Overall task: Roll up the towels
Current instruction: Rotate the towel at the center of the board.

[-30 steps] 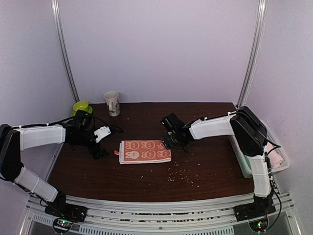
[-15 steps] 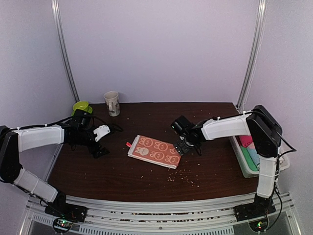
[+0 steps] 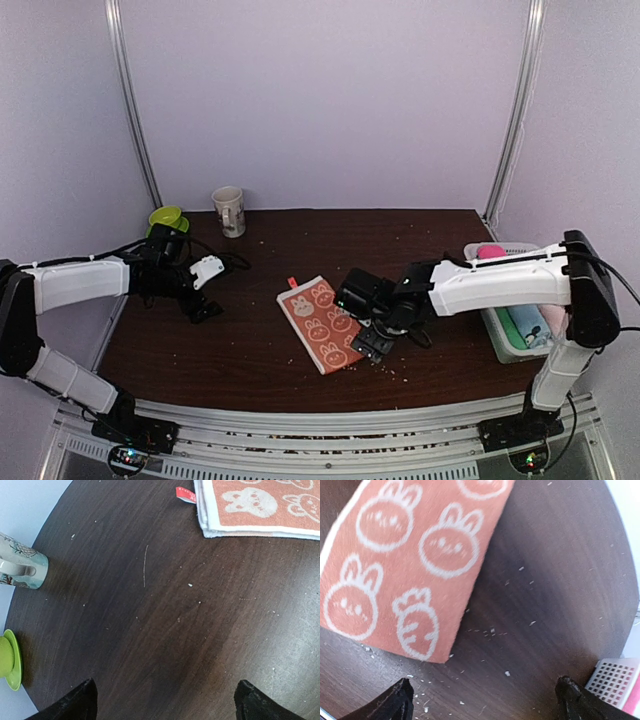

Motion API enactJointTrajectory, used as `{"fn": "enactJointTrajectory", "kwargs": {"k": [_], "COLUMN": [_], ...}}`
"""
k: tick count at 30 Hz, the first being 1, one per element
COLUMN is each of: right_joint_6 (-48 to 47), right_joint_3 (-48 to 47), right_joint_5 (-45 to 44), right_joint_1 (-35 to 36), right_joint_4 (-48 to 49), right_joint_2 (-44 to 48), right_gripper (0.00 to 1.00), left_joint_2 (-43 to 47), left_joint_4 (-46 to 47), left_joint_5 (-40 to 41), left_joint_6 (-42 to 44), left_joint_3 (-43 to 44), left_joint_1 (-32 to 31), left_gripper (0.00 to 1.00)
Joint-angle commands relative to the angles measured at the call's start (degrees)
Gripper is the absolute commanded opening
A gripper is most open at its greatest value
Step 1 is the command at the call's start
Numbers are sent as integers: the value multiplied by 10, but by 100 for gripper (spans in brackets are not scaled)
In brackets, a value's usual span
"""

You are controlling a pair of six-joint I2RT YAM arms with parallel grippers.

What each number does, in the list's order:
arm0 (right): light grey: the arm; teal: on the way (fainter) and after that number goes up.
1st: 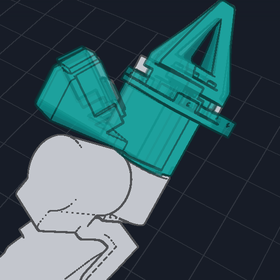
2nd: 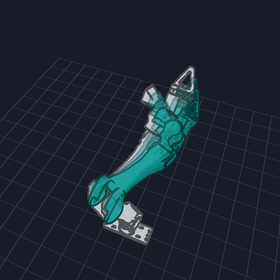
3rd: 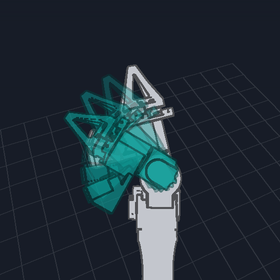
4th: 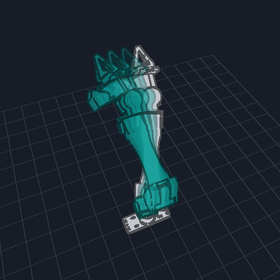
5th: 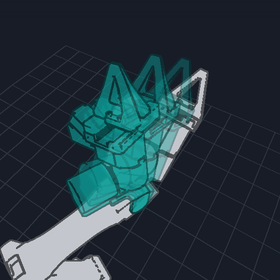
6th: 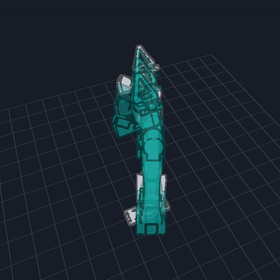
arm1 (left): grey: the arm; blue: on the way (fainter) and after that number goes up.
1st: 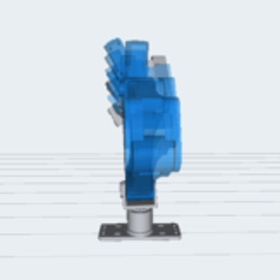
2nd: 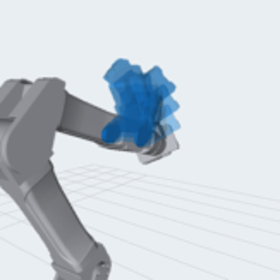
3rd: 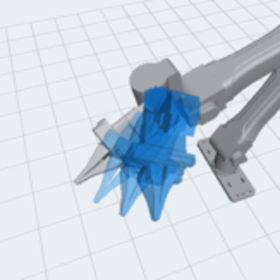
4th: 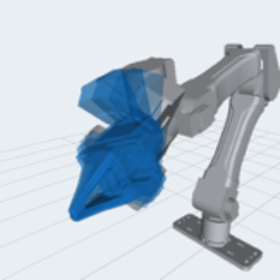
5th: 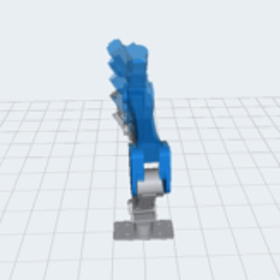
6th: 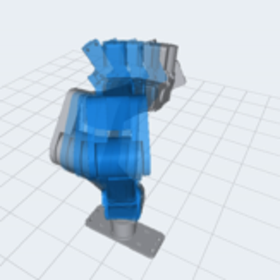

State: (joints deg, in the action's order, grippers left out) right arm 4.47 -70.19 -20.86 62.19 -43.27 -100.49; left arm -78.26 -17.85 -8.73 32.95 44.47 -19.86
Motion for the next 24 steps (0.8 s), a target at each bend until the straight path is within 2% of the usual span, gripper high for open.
{"fn": "enactJointTrajectory", "kwargs": {"k": [1, 4, 9, 14, 17, 24], "right_joint_6": [-10, -26, -41, -45, -44, -44], "right_joint_3": [-89, -158, -292, -404, -428, -419], "right_joint_5": [-68, -87, -102, -56, -41, -34], "right_joint_1": [-14, -25, -64, -99, -108, -121], "right_joint_4": [-8, 30, 69, 64, 62, 84], "right_joint_2": [38, -13, -159, -273, -307, -334], "right_gripper": [100, 100, 100, 100, 100, 100], "left_joint_2": [12, 12, 14, 27, 25, 26], "left_joint_4": [18, 19, 18, 25, 29, 33], "left_joint_5": [-1, -2, -3, 1, -1, -3], "left_joint_6": [-3, -3, -1, -1, -2, -2], "left_joint_3": [-1, -3, -6, -16, -17, -22], "left_joint_1": [3, 3, 3, 3, 3, 4], "left_gripper": [98, 98, 98, 98, 98, 98]}}
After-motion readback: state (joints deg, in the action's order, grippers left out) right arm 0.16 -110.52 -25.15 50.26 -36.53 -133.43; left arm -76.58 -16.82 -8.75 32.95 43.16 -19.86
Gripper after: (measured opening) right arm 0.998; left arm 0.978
